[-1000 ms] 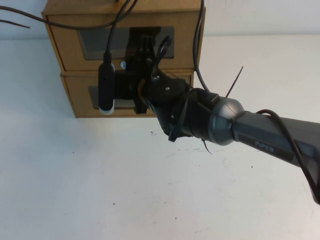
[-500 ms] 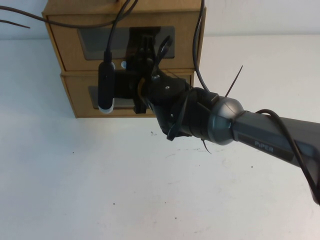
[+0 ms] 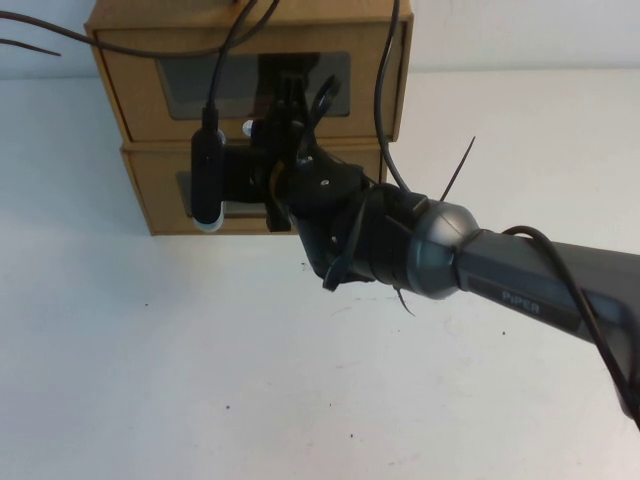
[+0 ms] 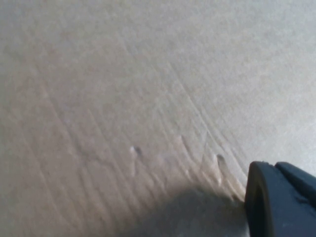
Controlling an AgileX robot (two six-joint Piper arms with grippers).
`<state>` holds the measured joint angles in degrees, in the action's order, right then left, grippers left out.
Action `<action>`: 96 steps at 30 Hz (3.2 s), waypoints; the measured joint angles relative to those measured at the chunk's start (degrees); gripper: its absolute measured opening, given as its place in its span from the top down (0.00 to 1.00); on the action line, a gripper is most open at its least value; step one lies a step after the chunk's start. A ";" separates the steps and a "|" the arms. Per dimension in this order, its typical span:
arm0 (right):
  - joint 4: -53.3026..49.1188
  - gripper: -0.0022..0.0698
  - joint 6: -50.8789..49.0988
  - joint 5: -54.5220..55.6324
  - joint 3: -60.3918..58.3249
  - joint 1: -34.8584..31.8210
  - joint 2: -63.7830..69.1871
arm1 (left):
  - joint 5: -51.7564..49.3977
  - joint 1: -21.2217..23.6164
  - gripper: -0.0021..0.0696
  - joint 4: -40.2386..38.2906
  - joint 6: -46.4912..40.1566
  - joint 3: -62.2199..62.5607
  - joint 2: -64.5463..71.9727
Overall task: Open the shoe box
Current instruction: 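Pull the top drawer of the cardboard box fully open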
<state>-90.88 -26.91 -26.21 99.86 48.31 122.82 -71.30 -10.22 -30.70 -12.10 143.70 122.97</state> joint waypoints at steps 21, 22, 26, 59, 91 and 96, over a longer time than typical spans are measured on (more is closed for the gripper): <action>-1.95 0.82 -0.20 -0.03 -0.12 0.05 0.56 | 0.00 0.00 0.98 0.00 -0.45 0.00 0.00; -2.20 0.82 -0.22 0.12 -0.12 -0.08 0.56 | 0.00 0.00 0.98 0.00 -0.45 0.00 0.00; -3.20 0.82 -0.42 1.23 -0.23 -0.44 0.66 | 0.00 0.00 0.98 0.00 -0.61 0.00 0.00; -3.13 0.96 -2.29 -3.21 -13.86 1.65 -8.52 | -0.47 -0.13 0.98 -1.05 -0.62 0.00 0.00; -4.18 0.96 -13.27 3.07 -14.58 -1.11 -10.32 | 0.90 -8.53 0.98 10.84 2.76 -6.90 -5.68; -3.81 0.96 -13.36 3.43 -13.11 -1.46 -9.15 | 1.94 -8.53 0.98 11.84 2.76 -6.90 -5.15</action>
<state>-94.68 -40.27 -22.77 86.75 46.84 113.67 -69.36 -18.75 -18.86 -9.33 136.80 117.82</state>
